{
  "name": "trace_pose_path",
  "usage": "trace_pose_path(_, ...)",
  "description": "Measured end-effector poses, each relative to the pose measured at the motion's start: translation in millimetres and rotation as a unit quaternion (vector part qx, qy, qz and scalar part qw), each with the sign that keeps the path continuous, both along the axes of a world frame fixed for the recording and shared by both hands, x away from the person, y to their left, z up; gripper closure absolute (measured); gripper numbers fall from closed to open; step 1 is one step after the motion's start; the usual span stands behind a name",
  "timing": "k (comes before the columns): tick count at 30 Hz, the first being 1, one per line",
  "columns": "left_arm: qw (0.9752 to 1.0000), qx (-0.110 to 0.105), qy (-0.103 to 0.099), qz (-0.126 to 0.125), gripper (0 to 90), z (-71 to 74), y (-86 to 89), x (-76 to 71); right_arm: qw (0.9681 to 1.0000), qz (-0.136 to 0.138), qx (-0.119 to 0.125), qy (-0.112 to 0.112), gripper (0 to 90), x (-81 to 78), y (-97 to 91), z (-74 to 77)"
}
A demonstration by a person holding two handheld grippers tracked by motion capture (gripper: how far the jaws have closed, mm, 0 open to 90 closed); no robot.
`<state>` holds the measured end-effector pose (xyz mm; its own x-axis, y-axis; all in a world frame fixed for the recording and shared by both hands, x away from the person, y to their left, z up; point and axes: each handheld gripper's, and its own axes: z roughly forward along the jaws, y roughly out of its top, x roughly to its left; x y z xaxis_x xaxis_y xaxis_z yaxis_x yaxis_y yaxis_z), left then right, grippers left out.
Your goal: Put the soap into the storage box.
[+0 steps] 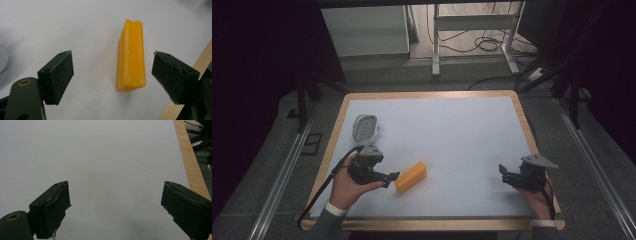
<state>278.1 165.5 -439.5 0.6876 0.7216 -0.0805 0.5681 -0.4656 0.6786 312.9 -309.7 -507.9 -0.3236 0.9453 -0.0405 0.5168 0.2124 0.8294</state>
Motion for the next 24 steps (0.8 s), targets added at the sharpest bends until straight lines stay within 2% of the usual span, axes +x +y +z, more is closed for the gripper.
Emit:
trace_pose_path(6, 0.9999, 0.01, 0.003, -0.007, 17.8, -0.5, -9.7, 1.5, 1.0, -0.001, -0.001, 0.002, 8.1, 0.4, 0.2, -0.8)
trace_pose_path(13, 0.9991, 0.019, 0.026, -0.028, 17.4, -11.1, -27.1, 6.2, 1.0, -0.004, -0.001, 0.002, 8.2, 0.7, -0.9, -1.4)
trace_pose_path(24, 0.9969, 0.032, 0.056, -0.045, 18.3, -29.5, -47.4, 17.5, 1.0, -0.005, -0.002, 0.008, 8.2, 1.5, -1.8, -3.5)
